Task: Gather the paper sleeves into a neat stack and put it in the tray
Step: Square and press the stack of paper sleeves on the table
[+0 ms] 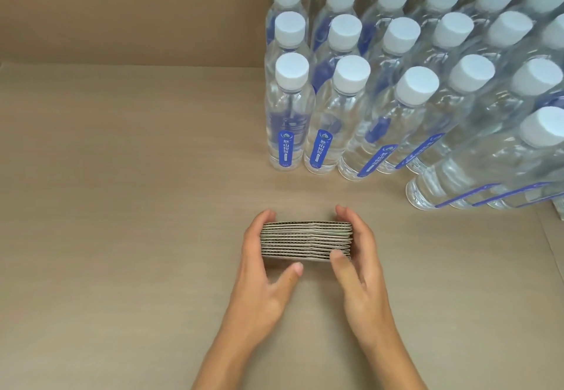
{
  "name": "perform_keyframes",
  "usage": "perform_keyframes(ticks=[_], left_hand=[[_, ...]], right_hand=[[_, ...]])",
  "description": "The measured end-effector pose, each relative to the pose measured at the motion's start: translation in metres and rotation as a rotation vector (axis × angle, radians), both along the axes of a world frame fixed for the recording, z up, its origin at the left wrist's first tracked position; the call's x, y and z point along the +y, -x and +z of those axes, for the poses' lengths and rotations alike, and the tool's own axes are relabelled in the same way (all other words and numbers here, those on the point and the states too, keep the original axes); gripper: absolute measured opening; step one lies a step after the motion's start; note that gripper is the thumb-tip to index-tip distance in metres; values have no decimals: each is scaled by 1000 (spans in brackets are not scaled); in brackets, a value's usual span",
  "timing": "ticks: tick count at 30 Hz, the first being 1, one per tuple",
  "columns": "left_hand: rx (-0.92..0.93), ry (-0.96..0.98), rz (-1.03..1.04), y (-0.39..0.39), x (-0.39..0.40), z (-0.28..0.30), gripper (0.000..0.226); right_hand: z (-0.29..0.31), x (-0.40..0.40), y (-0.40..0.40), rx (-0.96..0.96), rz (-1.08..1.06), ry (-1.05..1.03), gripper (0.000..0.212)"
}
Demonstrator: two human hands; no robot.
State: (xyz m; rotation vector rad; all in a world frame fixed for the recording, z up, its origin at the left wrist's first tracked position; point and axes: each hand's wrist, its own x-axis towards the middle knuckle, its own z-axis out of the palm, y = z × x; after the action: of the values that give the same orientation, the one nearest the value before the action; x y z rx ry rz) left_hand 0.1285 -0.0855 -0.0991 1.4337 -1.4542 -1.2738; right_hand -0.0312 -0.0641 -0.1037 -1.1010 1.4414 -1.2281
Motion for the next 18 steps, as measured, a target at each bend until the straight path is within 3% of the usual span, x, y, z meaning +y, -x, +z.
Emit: perform_keyframes(ticks=[6,13,18], left_hand=[[176,33,197,11,-5,4,59],[247,49,220,14,-8,2,51],[248,67,226,15,-11,0,50]], right_hand=[[-1,-13,-17,-2,-205,18,40],[-4,-12,-18,27,-192,36,55],[-4,-15,-20,38,-234,48,50]])
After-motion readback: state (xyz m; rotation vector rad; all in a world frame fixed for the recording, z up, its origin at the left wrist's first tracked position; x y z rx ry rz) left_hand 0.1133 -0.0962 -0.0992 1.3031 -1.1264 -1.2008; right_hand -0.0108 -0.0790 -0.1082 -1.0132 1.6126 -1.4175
